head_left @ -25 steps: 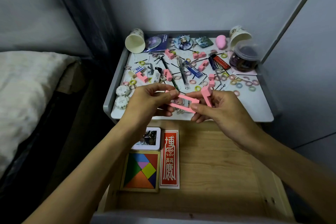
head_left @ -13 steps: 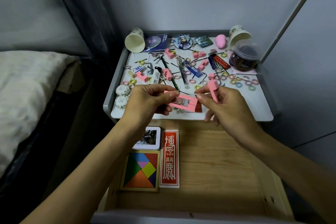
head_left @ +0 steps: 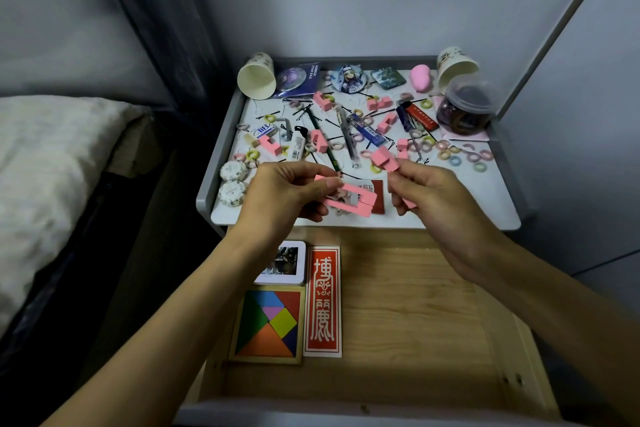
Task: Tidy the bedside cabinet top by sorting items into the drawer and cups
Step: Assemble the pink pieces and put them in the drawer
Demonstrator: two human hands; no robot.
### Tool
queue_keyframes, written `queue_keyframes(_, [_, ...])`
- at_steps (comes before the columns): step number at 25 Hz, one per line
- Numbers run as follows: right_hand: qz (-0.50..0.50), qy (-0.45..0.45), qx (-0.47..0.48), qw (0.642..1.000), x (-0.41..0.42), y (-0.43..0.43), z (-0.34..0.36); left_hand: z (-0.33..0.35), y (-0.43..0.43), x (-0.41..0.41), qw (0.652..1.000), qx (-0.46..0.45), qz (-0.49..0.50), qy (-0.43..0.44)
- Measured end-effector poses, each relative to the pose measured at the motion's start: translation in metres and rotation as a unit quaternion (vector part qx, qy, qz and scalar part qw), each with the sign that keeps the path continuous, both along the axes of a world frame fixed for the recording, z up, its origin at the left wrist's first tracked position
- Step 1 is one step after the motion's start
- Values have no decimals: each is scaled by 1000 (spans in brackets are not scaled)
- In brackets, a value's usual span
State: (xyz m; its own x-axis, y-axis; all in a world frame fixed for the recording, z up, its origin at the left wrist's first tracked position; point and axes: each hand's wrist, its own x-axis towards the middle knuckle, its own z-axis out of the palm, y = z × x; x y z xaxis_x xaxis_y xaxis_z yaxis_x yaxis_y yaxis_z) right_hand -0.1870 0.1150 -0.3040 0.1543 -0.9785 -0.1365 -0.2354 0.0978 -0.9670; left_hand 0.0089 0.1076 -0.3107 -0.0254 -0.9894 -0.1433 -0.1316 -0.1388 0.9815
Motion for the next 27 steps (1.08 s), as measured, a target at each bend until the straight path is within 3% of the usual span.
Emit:
queue_keyframes(8, [-58, -30, -48, 997, 2, 0, 1, -4, 0, -1, 1000, -14, -8, -27])
queue_keyframes(19, [0, -59, -68, 996, -1, -2, 2, -2, 1, -2, 999, -30, -9, -43])
queue_keyframes(23, [-36, 13, -160, 986, -4, -6, 2, -2, 2, -2, 997, -42, -22, -68])
queue_keyframes(27, [-44, 173, -294, 939, -9, -11, 0, -1, 5, -3, 995, -43, -49, -81])
